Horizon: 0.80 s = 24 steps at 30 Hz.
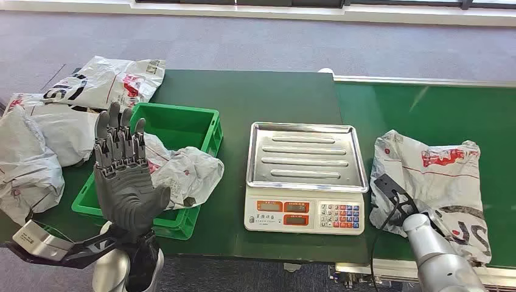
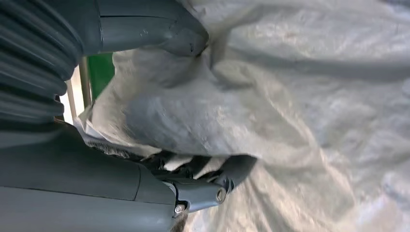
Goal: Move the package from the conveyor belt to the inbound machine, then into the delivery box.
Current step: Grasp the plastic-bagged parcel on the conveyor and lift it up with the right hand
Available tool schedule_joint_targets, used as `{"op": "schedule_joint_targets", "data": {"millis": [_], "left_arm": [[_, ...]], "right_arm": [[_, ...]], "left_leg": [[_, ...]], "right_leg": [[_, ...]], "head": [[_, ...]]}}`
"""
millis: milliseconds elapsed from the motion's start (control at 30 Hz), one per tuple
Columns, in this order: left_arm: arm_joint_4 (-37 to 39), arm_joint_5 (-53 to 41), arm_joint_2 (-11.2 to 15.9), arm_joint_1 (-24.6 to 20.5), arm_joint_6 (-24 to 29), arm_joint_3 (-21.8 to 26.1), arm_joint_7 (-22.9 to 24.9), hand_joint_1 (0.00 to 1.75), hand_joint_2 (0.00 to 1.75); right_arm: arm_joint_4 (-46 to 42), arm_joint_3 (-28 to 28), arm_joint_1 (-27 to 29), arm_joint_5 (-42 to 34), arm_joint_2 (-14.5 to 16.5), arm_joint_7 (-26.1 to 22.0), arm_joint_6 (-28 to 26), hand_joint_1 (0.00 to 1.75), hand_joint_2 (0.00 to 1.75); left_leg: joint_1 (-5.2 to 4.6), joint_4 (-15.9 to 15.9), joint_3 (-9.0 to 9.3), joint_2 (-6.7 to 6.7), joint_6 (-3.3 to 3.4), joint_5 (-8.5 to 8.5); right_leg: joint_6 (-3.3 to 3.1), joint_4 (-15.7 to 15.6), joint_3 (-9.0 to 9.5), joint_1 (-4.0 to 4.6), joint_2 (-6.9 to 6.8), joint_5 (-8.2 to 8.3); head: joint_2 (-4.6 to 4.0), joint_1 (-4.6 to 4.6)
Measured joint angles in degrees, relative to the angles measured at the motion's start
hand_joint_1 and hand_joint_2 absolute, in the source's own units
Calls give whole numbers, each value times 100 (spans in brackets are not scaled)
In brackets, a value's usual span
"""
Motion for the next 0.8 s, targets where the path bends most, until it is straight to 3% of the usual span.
{"op": "schedule_joint_targets", "data": {"millis": [300,500,667,800], "left_arm": [[-74,6,-1,2,139,21,0,0,175],[-171,7,-9,19,311,27,0,0,175],[-226,2,-13,64,448,34,0,0,175],[-174,-7,-13,63,472,5,1,0,175]], "right_arm": [[0,39,-12,6,73,-181,-468,175,175],[-34,39,-7,-154,184,-680,-1539,175,175],[-368,36,5,-714,341,-1810,-2945,175,175],[-1849,-118,271,-1312,791,-3415,-3564,175,175]], "left_leg": [[1,0,-2,-1,-1,1],[1,0,-9,-4,-1,1],[1,0,-13,-6,-1,2],[1,0,-15,-8,-1,2]], "right_leg": [[-2,0,-1,1,0,1],[-2,2,-6,0,-1,1],[-2,2,-10,-2,-2,1],[-2,2,-15,-1,-2,1]], "head": [[0,-1],[0,-1],[0,-1],[0,-1]]}}
